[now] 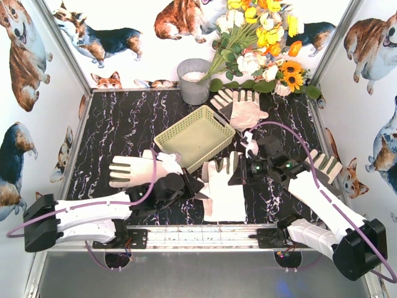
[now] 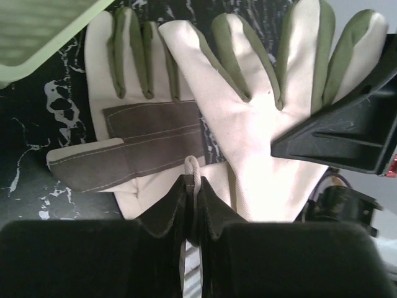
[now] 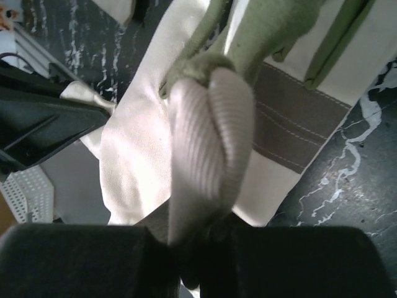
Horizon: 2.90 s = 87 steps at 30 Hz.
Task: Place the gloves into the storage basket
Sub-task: Pair the glove with the glove.
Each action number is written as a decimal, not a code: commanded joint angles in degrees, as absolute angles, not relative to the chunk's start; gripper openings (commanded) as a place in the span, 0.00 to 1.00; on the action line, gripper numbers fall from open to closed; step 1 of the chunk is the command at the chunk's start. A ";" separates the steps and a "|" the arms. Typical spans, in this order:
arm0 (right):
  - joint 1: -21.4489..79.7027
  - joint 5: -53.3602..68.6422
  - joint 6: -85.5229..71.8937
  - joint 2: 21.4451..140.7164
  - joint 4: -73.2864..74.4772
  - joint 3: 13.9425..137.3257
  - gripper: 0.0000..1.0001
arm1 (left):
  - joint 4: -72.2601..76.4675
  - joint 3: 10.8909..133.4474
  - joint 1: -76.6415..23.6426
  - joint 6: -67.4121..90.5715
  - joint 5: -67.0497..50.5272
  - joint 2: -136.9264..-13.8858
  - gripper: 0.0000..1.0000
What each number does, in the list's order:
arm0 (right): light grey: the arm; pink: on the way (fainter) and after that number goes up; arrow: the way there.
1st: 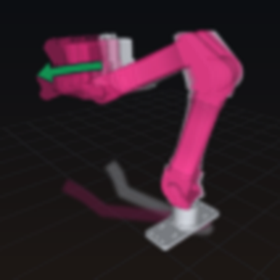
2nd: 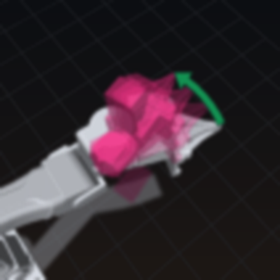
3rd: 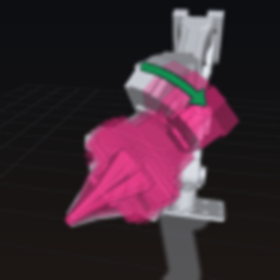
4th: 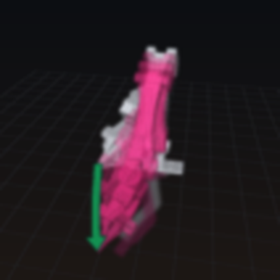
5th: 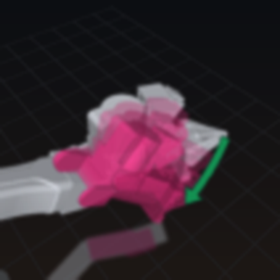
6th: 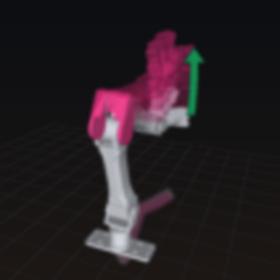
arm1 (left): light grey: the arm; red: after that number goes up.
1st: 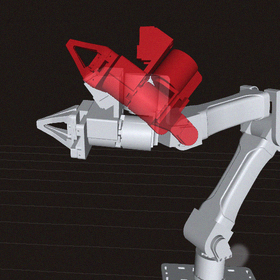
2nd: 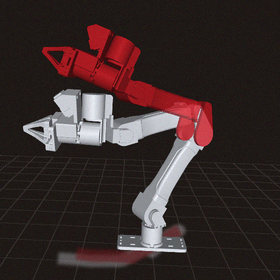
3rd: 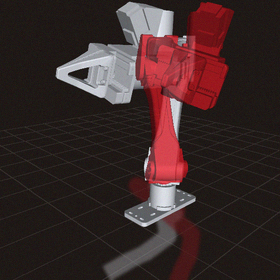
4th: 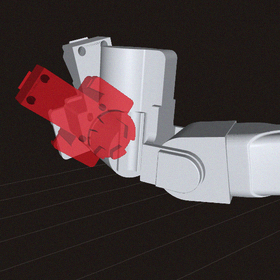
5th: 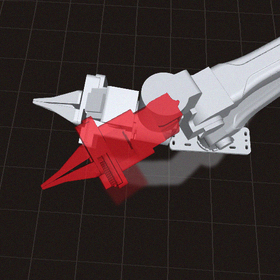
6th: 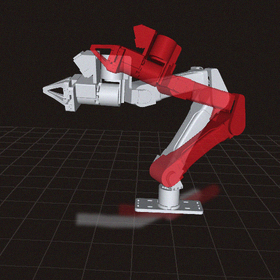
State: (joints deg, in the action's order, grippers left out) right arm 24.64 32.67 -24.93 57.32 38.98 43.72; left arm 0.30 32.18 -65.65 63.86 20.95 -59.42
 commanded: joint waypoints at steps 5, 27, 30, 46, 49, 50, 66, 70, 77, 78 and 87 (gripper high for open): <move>28.02 20.88 -23.85 56.58 23.11 37.38 0.00 | -0.31 32.13 -69.13 64.86 38.21 -67.10 0.00; 29.09 20.89 -27.85 69.66 15.01 34.67 0.00 | -8.02 32.00 -69.61 77.30 44.21 -76.39 0.00; 29.09 20.43 -27.95 70.00 15.43 34.65 0.00 | -9.16 32.10 -69.61 78.06 44.25 -76.87 0.00; 29.09 18.78 -27.99 73.60 14.41 32.96 0.00 | -9.14 31.79 -69.20 79.22 42.43 -81.04 0.00; 29.09 19.43 -28.95 75.11 13.45 32.68 0.00 | -9.33 31.69 -68.76 79.47 42.06 -81.27 0.00; 29.09 19.69 -29.34 75.53 12.92 32.51 0.00 | -9.98 32.14 -68.73 79.49 42.09 -81.27 0.00; 29.09 19.74 -30.79 77.78 12.06 31.64 0.00 | -32.41 48.79 -69.71 72.58 41.54 -82.50 0.36; 29.09 19.79 -31.11 77.78 11.87 31.73 0.00 | -23.57 49.57 -69.87 61.47 36.72 -80.42 0.36; 29.09 19.90 -31.19 77.87 11.58 31.64 0.00 | -4.51 42.72 -69.02 54.86 27.06 -78.77 0.24; 29.09 19.90 -31.20 77.87 11.60 31.64 0.00 | -2.36 41.00 -68.76 55.02 25.64 -78.74 0.23; 29.09 20.30 -31.33 78.01 11.49 31.46 0.00 | -0.05 47.10 -68.42 52.20 18.52 -88.19 0.16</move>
State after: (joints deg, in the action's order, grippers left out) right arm 29.45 20.91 -31.57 78.02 13.43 32.01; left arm -2.44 42.24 -68.86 54.96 21.67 -84.75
